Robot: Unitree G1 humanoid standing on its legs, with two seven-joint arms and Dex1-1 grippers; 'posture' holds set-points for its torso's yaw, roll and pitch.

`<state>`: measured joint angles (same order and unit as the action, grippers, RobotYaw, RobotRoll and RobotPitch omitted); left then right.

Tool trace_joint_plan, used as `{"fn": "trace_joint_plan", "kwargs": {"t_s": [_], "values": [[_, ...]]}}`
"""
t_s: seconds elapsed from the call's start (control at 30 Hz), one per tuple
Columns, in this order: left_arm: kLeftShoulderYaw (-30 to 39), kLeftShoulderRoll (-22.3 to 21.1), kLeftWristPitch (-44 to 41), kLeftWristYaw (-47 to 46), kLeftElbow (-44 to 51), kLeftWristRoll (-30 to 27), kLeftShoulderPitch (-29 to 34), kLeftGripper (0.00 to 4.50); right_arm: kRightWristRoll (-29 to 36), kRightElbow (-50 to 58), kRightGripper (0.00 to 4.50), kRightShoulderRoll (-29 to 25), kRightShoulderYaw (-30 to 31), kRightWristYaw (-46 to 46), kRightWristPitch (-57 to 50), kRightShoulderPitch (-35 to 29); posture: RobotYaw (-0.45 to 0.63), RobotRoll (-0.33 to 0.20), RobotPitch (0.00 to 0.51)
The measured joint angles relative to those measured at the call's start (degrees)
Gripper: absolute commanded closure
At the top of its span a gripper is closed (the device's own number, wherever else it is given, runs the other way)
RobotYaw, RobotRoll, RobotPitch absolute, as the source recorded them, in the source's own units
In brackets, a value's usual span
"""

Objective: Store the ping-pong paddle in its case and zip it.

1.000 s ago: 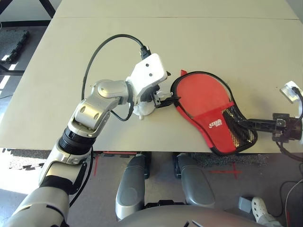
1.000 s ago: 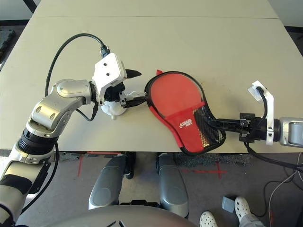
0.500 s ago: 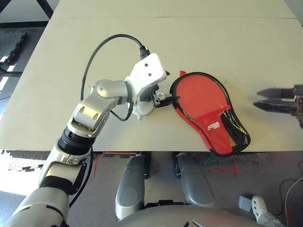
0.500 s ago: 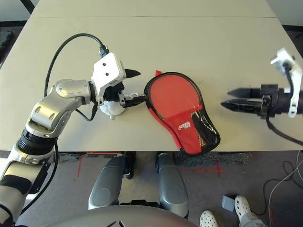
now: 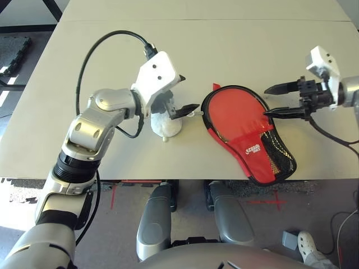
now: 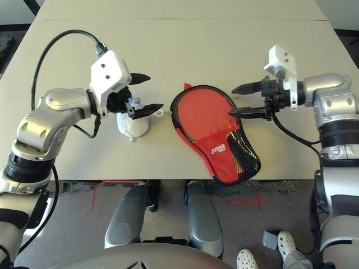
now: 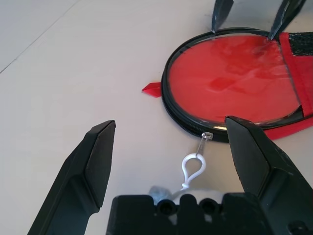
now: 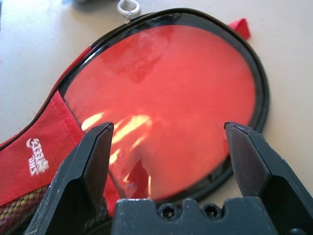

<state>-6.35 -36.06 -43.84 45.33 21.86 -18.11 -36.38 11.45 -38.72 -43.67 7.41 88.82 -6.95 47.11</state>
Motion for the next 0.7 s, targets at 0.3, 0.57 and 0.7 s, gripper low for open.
{"fn": "trace_joint_plan", "kwargs": {"t_s": [0.3, 0.57, 0.7], "values": [[5.9, -7.6, -8.2, 1.1, 5.5, -5.6, 5.8, 0.0, -2.3, 0.8, 0.02, 1.6, 0.8, -0.9, 4.1, -2.2, 0.18, 0.0, 0.295], [7.1, -10.0, -10.1, 0.0, 8.8, -7.9, 12.1, 0.0, -3.6, 1.2, 0.02, 1.6, 0.8, -2.5, 6.7, -3.2, 0.17, 0.0, 0.302], [5.5, -9.1, -7.9, -1.5, 6.3, -6.5, 11.3, 0.0, -3.7, 1.8, 0.02, 1.7, 0.8, -2.8, 7.0, -3.5, 0.16, 0.0, 0.303]]}}
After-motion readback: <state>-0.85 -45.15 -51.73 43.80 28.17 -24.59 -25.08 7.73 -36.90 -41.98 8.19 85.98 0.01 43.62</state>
